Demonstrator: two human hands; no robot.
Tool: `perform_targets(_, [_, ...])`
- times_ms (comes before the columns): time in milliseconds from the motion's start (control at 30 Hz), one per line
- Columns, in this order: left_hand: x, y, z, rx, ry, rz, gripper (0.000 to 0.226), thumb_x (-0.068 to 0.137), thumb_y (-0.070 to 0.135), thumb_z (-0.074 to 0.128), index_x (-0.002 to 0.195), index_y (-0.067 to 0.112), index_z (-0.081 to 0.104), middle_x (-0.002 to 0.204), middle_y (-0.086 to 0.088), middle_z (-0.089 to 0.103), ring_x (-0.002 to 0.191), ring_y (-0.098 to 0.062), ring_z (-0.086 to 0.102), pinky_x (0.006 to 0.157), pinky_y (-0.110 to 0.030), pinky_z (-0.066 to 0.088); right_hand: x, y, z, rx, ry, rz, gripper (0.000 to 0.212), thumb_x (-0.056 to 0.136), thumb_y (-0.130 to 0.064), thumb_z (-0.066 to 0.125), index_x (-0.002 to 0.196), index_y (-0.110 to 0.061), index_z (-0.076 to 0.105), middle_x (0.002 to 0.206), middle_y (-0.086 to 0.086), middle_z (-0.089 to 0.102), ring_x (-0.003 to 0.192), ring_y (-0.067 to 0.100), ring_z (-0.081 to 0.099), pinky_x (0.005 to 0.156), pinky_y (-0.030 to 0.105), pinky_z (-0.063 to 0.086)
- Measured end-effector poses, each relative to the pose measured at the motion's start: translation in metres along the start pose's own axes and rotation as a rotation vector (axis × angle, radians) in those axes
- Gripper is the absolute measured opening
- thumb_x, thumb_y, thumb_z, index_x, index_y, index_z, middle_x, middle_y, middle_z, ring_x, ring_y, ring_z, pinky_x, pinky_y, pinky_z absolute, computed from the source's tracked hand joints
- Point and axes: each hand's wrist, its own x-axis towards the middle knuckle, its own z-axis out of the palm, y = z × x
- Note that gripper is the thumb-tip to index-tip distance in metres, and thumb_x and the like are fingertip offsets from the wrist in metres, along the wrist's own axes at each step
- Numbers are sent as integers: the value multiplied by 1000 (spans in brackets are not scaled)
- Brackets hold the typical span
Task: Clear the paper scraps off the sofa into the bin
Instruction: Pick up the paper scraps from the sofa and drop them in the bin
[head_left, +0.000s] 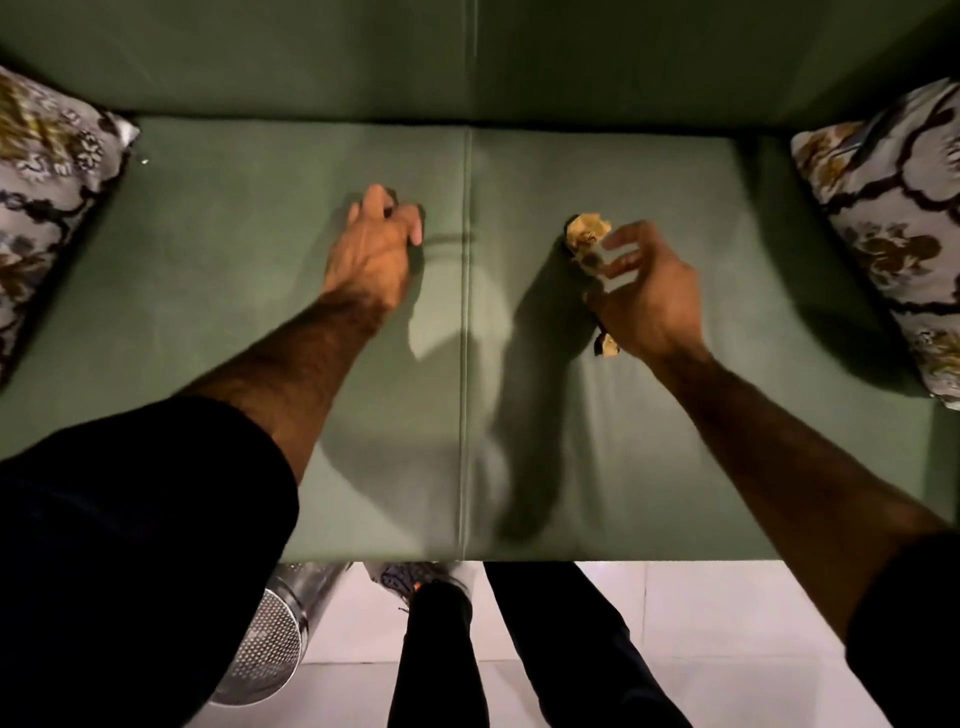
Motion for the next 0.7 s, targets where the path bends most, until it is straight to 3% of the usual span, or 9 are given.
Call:
perform_targets(67, [-10, 0, 6, -61, 11, -94, 14, 89, 17, 53, 97, 18, 64, 118, -12, 55, 109, -29, 54, 86, -31, 39, 15, -8, 5, -120, 80, -54, 66, 77, -44, 84, 132, -34, 50, 130, 3, 54, 107, 14, 57, 71, 15, 48])
perform_targets(133, [-31, 1, 15, -162, 26, -122, 24, 90, 3, 53, 102, 19, 66, 122, -13, 54, 110, -30, 54, 83, -26, 37, 22, -11, 16, -269, 103, -132, 80, 80, -67, 70, 147, -33, 42, 145, 12, 42, 123, 25, 50, 92, 30, 48])
perform_targets(200, [-57, 0, 25, -228, 55, -119, 32, 88, -3, 51, 104, 19, 66, 120, -10, 54, 110, -31, 54, 81, -28, 38, 20, -8, 31, -412, 64, -193, 80, 87, -75, 51, 154, -33, 37, 155, 14, 36, 134, 36, 43, 104, 46, 45])
perform_targets(267, [-86, 1, 35, -333, 50, -161, 33, 81, -3, 50, 100, 21, 64, 114, -7, 53, 111, -29, 53, 84, -32, 42, 12, 3, 46, -537, 63, -234, 76, 92, -74, 41, 154, -31, 40, 157, 13, 38, 136, 39, 41, 108, 51, 40])
perform_targets(400, [-163, -1, 59, -408, 110, -24, 22, 86, -3, 56, 96, 14, 66, 105, -10, 57, 100, -31, 56, 86, -36, 46, -24, 36, 67, -587, 218, -245, 55, 98, -61, 44, 141, -28, 52, 143, 11, 52, 124, 36, 50, 98, 48, 42])
perform_targets(500, [-218, -12, 79, -433, 142, 30, 13, 96, 13, 55, 91, 12, 67, 101, -10, 59, 93, -30, 58, 79, -40, 49, -48, 64, 72, -531, 246, -291, 43, 102, -43, 47, 128, -12, 61, 124, 22, 58, 106, 43, 56, 83, 48, 48])
perform_targets(600, [-268, -34, 100, -480, 102, -27, 11, 87, 12, 58, 90, 19, 65, 103, -3, 60, 95, -24, 58, 78, -37, 48, -59, 83, 60, -553, 219, -272, 41, 106, -38, 43, 115, -2, 61, 111, 28, 60, 89, 48, 62, 70, 50, 49])
perform_targets(700, [-327, -59, 112, -473, 16, -161, 22, 79, 5, 60, 88, 24, 61, 103, 1, 60, 94, -22, 59, 73, -37, 46, -80, 73, 61, -558, 87, -338, 45, 107, -45, 38, 105, -5, 60, 99, 29, 63, 85, 48, 63, 71, 51, 48])
